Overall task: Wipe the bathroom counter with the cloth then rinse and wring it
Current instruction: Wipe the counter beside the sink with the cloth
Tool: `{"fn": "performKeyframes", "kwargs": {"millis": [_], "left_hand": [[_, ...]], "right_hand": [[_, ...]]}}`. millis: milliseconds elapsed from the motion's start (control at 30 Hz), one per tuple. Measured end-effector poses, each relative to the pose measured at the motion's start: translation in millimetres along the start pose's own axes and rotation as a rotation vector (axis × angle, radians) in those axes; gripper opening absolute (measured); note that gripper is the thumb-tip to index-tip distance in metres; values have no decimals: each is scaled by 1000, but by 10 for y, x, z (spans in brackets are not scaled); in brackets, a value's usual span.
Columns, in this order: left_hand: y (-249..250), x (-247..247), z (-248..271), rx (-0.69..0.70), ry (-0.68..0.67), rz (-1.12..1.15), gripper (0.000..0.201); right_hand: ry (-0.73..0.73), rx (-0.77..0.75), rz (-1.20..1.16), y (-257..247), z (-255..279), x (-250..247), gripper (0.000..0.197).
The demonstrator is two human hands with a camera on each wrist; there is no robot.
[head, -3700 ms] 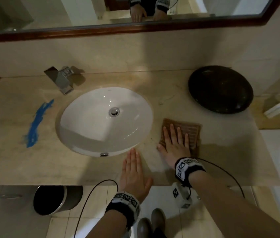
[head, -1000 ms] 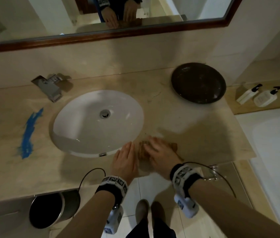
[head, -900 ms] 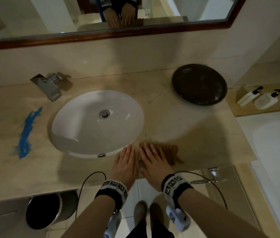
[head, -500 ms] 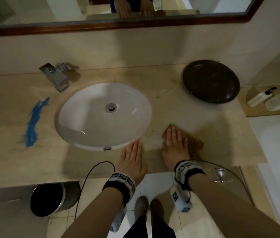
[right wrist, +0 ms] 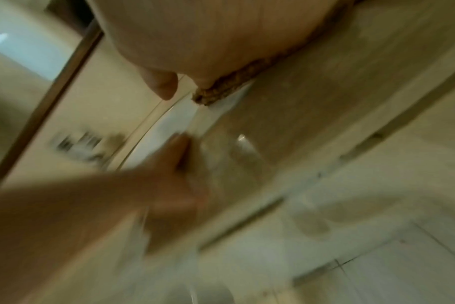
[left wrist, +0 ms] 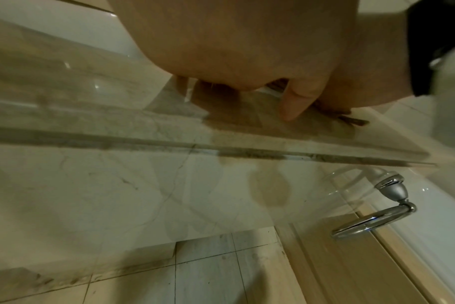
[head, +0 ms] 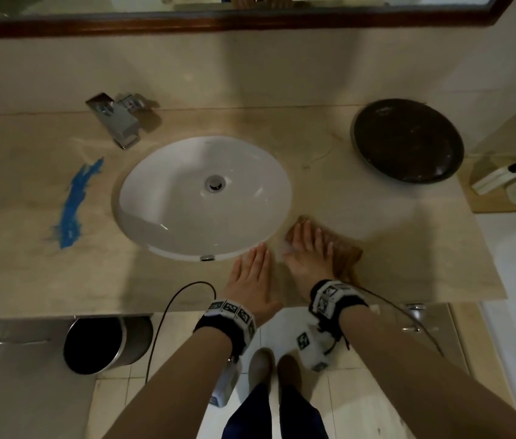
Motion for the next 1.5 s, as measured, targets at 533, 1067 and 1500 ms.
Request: {"fn": "performKeyframes", "kwargs": {"millis": [533,1067,1500], "left_hand": [[31,11,-12,-57,0,-3,99],[103,56,-63,-104,-16,-48,108],[188,-16,-45,-186,109,-31,88]], "right_hand": [[-31,-156,141,-32,63,211,73],[-35,-299,226,839,339,3,63],[29,-232,140,300,94,-45,69]]}}
Point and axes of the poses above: each hand's wrist, its own z-axis away from the middle knuckle, its own x-axis out of the palm, y = z × x, the point moved 7 cm from there along -z, towards the middle knuckle, and after that the axes turned 5 degrees about -z, right-handed, at the moved point
